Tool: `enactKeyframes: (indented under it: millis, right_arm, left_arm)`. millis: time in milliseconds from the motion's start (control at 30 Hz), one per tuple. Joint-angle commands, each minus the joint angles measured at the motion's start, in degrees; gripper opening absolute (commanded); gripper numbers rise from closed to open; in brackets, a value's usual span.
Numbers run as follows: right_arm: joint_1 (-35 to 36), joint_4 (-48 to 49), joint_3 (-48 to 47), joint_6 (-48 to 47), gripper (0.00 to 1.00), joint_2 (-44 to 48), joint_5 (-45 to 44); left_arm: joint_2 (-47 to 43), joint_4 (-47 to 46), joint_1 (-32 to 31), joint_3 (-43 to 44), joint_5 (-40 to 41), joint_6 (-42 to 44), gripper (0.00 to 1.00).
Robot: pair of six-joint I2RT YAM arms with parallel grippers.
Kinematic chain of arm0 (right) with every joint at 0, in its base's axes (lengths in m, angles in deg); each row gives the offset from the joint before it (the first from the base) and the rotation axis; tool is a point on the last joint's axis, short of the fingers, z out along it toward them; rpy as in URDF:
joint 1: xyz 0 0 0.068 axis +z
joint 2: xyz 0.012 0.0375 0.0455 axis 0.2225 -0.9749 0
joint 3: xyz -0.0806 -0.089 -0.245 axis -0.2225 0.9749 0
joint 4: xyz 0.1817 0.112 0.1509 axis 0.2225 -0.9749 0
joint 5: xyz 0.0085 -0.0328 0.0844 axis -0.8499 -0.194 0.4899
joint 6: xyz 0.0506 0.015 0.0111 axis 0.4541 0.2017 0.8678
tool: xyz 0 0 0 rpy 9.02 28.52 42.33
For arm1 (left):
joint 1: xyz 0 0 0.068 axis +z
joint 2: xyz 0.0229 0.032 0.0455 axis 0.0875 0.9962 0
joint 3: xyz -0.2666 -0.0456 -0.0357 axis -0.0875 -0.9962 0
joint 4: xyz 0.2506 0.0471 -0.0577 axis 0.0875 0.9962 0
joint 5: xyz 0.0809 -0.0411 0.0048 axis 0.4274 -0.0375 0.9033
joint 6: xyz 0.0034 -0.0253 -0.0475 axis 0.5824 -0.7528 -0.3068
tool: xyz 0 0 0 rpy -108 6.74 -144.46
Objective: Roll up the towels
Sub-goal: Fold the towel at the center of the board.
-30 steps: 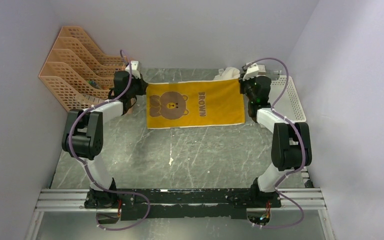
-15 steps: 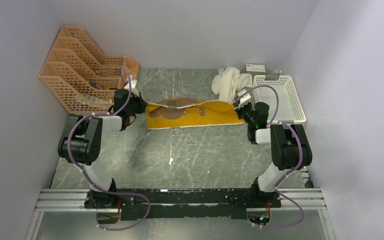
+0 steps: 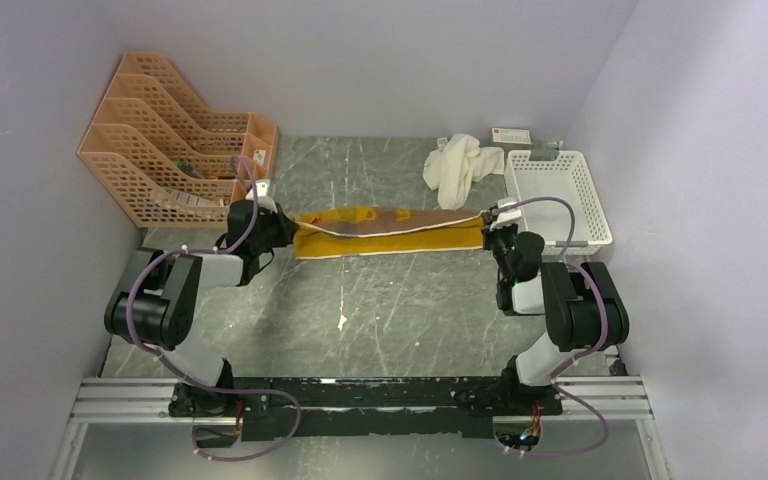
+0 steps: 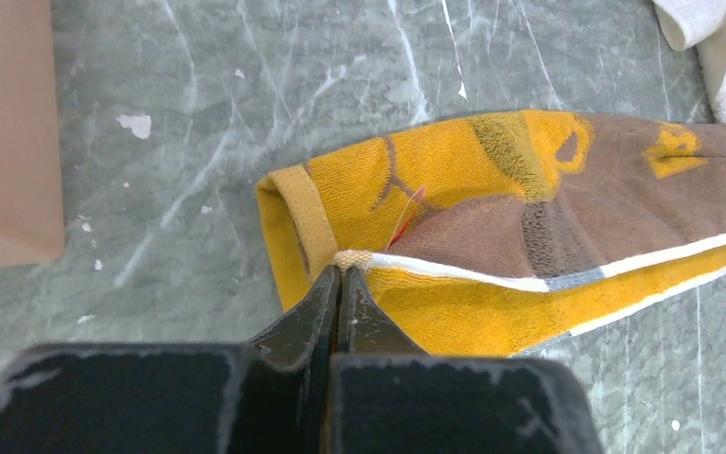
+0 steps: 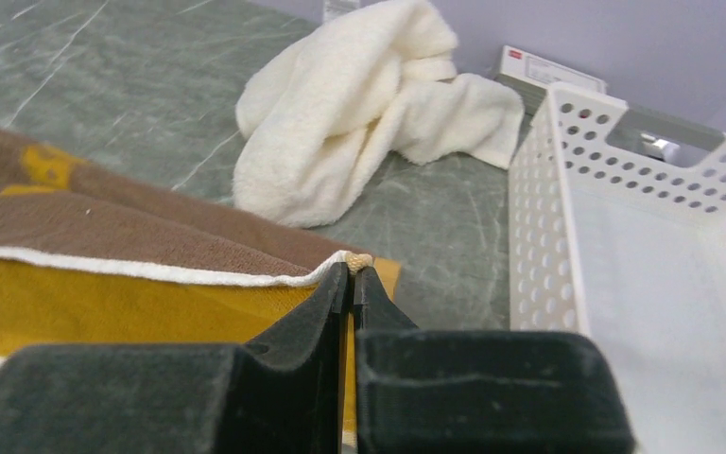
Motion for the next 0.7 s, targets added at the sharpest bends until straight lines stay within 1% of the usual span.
enactKeyframes:
  millis: [0, 133, 267, 433, 500, 667]
  right_arm:
    - [-0.3, 1.3, -0.5, 1.8, 0.00, 2.4, -6.0]
    - [-0.3, -1.5, -3.2, -0.1, 0.00, 2.6, -6.5]
    - [-0.3, -3.9, -5.2, -1.2, 0.00, 2.2, -6.7]
    - [-0.3, -3.7, -3.4, -1.0, 0.00, 1.9, -7.2]
    - [-0.3, -3.6, -2.6, -0.7, 0.00, 1.8, -8.6]
    - [-0.2, -2.7, -0.8, -0.6, 0.00, 2.2, -10.0]
  left_arm:
    - [-1.3, -3.0, -1.3, -0.8, 0.8, -1.7, 0.07]
    - [-1.3, -2.4, -2.1, -1.0, 1.1, -1.6, 0.07]
    - [-2.3, -2.0, -2.5, -2.5, 3.1, -1.4, 0.07]
    - [-4.5, 0.5, -3.5, -3.3, 6.4, 0.9, 0.07]
    - [-4.9, 1.7, -4.5, -3.4, 7.8, 2.6, 0.07]
    - [-5.6, 3.3, -7.9, -3.8, 11.8, 3.6, 0.07]
